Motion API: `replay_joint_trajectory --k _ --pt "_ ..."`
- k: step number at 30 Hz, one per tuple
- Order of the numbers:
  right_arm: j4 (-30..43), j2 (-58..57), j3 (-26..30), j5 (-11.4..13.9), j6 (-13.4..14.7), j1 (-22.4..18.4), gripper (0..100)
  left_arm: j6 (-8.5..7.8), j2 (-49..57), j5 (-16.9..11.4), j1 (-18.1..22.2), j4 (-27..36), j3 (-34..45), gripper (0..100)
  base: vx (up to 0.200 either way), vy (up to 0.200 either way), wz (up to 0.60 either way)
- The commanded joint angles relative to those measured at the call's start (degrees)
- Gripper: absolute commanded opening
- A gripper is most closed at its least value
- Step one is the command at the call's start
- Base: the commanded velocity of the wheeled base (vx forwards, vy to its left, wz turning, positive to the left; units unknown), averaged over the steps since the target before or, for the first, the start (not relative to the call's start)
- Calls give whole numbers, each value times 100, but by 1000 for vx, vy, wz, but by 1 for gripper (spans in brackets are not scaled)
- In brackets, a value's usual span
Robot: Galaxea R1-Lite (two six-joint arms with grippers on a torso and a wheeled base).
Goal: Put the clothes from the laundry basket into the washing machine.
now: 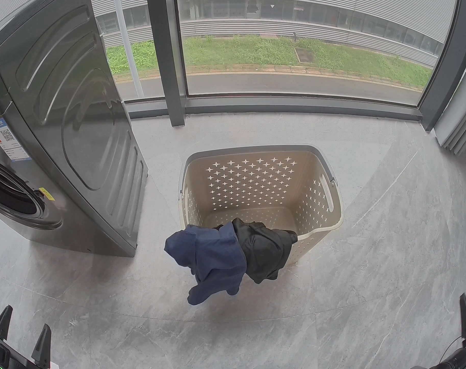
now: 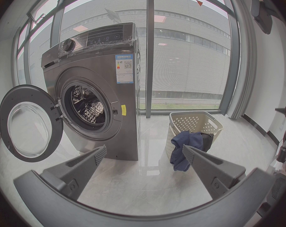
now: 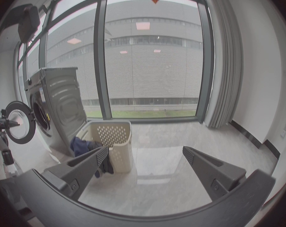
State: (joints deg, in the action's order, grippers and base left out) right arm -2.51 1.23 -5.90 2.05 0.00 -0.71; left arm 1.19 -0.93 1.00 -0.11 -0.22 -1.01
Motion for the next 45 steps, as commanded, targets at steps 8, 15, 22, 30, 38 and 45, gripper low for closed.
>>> replay_joint_trajectory --k 8,15,22,30,38,45 --pt "-637 3850 -807 665 1099 501 100 -5 75 -3 2 -4 101 100 0 0 0" --pt "-2078 5695 -649 516 1160 1565 100 12 75 -3 2 -4 101 100 0 0 0" --pt "-2983 6987 -737 -363 1670 2514 100 12 75 -3 2 -4 101 100 0 0 0" --pt "-3475 7857 -913 -767 1793 2936 100 21 75 -3 -7 -4 101 100 0 0 0" --pt "-3774 8868 -1344 -1286 2057 3437 100 21 75 -3 -7 -4 101 100 0 0 0" --pt "-4064 9422 -1572 -1321 2074 3393 100 21 75 -3 -7 -4 101 100 0 0 0"
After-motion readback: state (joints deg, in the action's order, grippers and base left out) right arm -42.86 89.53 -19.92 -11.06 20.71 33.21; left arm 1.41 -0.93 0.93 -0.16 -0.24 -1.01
